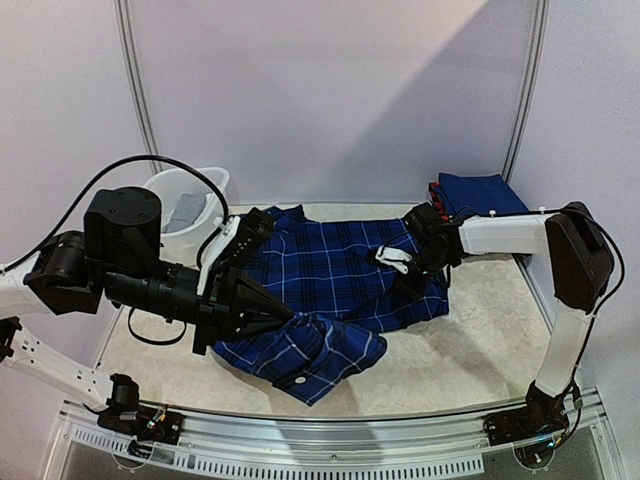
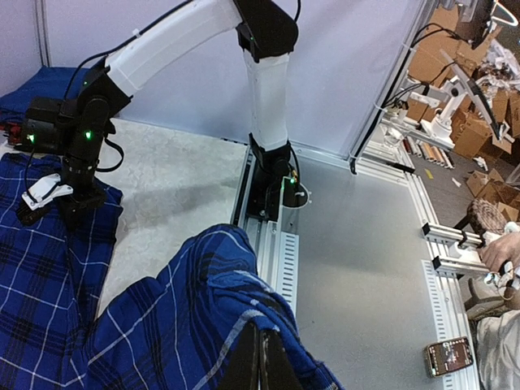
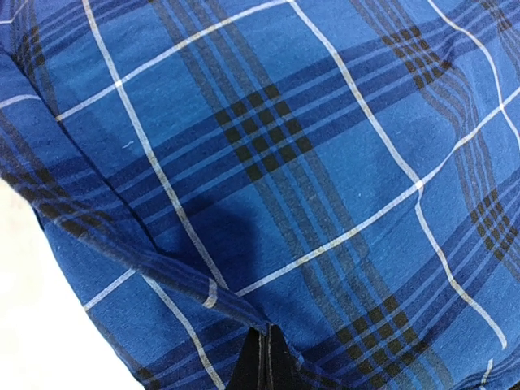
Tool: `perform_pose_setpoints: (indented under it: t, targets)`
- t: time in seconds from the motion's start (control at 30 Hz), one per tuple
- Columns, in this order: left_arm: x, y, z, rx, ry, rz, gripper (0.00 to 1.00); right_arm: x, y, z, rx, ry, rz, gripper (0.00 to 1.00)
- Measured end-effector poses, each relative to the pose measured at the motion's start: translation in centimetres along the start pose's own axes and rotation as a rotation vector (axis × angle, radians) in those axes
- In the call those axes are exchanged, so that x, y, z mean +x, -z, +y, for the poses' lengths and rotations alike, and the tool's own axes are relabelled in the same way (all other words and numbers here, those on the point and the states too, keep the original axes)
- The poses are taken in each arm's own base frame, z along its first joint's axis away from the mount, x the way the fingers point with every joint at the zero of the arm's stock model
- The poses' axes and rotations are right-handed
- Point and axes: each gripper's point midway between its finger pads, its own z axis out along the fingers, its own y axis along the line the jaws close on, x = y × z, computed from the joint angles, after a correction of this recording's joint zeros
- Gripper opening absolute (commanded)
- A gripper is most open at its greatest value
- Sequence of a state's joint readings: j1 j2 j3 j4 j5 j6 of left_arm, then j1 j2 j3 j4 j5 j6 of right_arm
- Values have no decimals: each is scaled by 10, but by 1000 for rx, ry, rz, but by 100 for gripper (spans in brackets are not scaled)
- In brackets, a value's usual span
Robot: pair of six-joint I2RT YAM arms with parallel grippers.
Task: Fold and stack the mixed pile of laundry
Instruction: Smooth out the flattened shirt at the center of the board.
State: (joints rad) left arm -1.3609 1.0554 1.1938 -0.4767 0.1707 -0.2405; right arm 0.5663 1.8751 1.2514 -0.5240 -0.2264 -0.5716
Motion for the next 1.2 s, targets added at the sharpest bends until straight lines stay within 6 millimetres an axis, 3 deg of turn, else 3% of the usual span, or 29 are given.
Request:
perform_pose_setpoints:
  t: [0.17, 0.37, 0.53, 0.9, 1.2]
  targets:
    - [2, 1, 4, -13, 3, 0, 0, -2, 4, 8, 21, -13, 21, 0]
    - [2, 0, 12, -51, 13, -2, 0, -13, 26, 34, 48, -41, 23, 4]
    - [2, 1, 18, -83, 24, -7, 0, -10, 39, 48, 75, -114, 53, 7]
    - [0, 2, 26, -126, 31, -18, 0, 20, 29, 95, 62, -225, 184, 8]
    - [0, 5, 30, -143, 37, -22, 0, 38, 27, 119, 80, -305, 256, 14]
